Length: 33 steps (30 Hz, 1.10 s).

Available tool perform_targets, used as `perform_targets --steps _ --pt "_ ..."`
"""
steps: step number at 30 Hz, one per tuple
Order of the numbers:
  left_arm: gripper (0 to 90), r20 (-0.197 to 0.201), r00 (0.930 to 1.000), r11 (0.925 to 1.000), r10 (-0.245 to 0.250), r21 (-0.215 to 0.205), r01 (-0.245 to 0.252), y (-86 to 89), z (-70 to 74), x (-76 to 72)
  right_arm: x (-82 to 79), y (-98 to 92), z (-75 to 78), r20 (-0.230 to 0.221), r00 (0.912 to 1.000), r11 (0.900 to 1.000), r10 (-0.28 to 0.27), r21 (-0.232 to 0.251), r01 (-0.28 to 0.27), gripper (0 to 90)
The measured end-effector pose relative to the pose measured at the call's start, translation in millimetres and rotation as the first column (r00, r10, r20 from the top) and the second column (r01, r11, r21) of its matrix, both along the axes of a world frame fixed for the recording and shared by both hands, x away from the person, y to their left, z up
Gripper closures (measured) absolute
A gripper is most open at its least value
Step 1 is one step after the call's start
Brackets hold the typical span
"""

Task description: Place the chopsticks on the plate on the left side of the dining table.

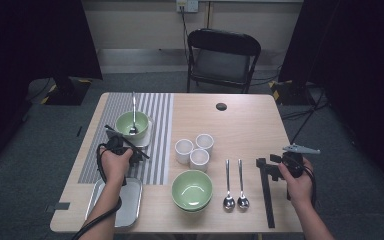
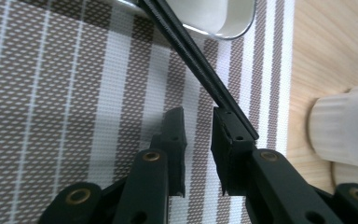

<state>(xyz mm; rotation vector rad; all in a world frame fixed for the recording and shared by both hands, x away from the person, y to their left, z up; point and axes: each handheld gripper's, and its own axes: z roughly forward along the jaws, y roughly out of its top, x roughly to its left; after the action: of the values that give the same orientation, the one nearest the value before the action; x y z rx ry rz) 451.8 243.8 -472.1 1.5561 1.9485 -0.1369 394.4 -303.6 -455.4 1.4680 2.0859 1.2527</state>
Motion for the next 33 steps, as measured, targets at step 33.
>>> perform_targets --steps 33 --pt "74.3 -0.004 0.9999 0.9999 -0.015 0.002 0.015 -15.5 1.7 18.0 0.7 -1.7 0.6 0.005 1.0000 1.000 -0.001 0.011 0.001 26.3"
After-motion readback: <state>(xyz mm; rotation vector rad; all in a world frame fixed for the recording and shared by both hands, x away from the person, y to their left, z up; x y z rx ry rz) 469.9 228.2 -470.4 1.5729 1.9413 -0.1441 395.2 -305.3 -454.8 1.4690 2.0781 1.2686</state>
